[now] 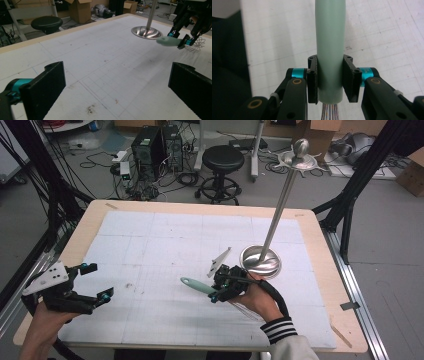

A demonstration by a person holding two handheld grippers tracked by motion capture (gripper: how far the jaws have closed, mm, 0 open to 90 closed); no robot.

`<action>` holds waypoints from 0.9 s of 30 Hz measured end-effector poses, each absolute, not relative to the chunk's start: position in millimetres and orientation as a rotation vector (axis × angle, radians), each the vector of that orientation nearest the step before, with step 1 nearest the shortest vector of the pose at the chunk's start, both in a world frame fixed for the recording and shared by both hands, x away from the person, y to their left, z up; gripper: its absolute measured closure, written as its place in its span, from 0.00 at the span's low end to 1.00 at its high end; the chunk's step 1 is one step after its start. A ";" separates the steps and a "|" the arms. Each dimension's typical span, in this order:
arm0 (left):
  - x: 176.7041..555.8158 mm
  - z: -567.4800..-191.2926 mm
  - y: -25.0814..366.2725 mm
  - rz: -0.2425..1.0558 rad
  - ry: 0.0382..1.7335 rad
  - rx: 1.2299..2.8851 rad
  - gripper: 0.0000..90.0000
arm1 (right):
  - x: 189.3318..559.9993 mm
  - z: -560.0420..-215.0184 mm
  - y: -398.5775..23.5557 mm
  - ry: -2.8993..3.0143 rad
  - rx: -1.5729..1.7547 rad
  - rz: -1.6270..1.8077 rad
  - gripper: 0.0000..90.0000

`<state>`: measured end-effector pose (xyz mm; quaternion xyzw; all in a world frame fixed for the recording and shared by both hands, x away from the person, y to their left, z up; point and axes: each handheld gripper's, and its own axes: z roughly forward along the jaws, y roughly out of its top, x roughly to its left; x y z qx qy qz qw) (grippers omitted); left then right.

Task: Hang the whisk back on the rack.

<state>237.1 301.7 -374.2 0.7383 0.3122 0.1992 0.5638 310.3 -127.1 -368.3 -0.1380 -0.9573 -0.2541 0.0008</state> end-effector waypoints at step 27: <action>237.4 -375.3 301.6 0.470 0.740 1.747 0.02 | 295.7 -306.8 -224.0 -2.879 -0.405 -1.300 0.77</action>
